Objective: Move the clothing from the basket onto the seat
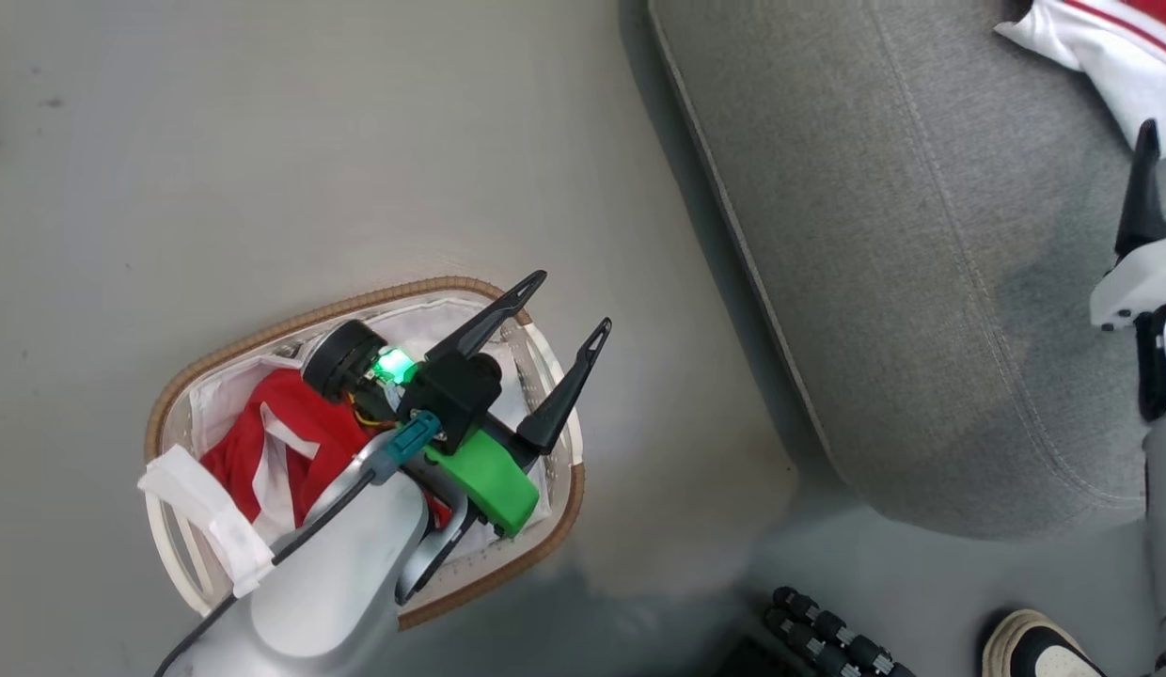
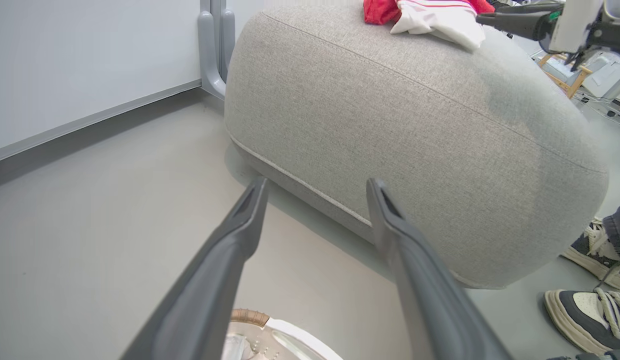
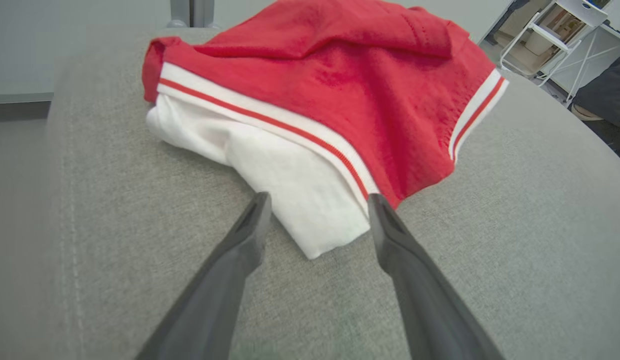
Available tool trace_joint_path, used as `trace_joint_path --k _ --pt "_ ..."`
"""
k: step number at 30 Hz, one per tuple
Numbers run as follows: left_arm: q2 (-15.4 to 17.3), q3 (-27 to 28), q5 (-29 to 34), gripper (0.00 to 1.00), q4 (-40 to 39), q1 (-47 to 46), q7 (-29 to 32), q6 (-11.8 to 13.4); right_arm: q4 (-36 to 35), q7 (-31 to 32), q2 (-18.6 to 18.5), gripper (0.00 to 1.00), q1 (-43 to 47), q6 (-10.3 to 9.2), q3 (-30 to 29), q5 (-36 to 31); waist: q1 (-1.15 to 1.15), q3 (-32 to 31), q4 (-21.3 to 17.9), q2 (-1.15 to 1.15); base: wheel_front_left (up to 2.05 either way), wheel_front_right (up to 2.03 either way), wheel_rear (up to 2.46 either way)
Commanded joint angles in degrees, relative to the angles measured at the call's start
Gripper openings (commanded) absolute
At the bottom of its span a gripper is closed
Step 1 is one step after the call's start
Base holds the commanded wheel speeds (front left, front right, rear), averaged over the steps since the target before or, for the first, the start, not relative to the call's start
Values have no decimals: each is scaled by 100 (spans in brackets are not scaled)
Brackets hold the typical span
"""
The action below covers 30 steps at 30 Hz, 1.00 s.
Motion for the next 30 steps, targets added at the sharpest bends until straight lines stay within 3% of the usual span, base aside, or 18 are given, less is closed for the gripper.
trace_joint_path --k 1,6,16,30 --pt "-26 99 40 100 8 112 7 15 -121 -11 31 100 231 -8 77 46 -1 -331 -151 0 0 0 0" --pt "-209 457 99 100 83 383 6 15 -688 -11 84 100 807 -8 425 256 -1 -747 -78 0 0 0 0" --pt "-587 1583 515 100 25 1011 7 131 -1757 -10 213 100 1552 -8 1210 901 -1 -1481 517 0 0 0 0" --pt "-976 3272 1098 100 -15 1934 7 343 -2088 -11 450 100 2200 -8 1509 956 -1 -2327 1700 0 0 0 0"
